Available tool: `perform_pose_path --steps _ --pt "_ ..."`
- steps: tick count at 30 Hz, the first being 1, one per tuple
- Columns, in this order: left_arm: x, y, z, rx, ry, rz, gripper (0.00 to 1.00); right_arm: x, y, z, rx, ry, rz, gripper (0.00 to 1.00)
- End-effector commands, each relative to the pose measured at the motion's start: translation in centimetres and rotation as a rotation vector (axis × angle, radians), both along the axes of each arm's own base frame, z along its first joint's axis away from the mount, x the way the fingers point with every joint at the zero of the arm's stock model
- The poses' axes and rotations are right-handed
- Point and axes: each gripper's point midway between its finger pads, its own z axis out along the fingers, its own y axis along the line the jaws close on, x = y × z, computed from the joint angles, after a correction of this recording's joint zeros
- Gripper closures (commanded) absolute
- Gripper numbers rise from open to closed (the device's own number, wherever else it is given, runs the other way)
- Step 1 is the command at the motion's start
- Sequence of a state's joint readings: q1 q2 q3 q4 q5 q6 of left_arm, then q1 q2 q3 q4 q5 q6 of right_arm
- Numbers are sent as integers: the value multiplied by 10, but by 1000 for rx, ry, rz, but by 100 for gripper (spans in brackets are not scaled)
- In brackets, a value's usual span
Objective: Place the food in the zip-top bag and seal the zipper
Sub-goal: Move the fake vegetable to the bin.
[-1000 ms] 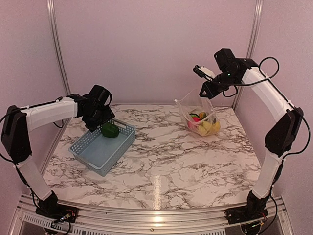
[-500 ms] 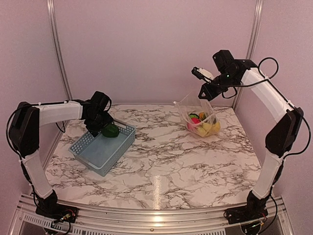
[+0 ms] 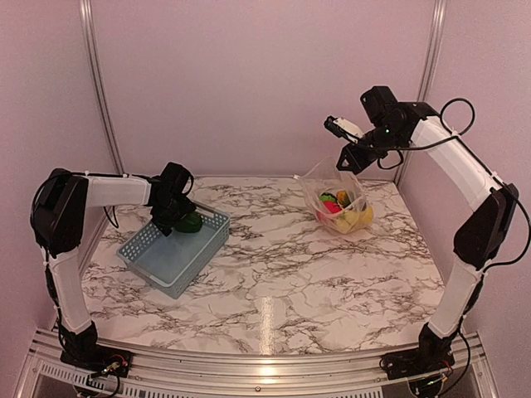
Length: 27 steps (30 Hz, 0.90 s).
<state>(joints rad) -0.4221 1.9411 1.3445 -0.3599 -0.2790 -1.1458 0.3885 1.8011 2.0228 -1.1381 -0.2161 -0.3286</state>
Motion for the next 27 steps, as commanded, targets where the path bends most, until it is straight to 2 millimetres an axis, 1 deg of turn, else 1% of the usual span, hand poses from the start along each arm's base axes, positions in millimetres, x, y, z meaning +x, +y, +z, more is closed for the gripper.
perform_pose_path --steps 1,12,16,21,24,27 --pt "17 -2 4 -28 -37 17 18 -7 1 12 3 -35 15 100" --pt "33 -2 -5 -47 -40 27 19 -9 3 9 -11 -33 18 100" --pt "33 -3 -11 -48 -22 18 19 -9 3 8 -14 -31 20 100" --pt "23 -5 -13 -55 3 -2 21 -10 4 6 -17 -29 24 100" --pt "10 -7 -10 -64 12 -33 22 -11 4 5 -17 -25 28 100" --pt "-3 -8 0 -48 3 -77 23 -11 5 4 -17 -22 33 100"
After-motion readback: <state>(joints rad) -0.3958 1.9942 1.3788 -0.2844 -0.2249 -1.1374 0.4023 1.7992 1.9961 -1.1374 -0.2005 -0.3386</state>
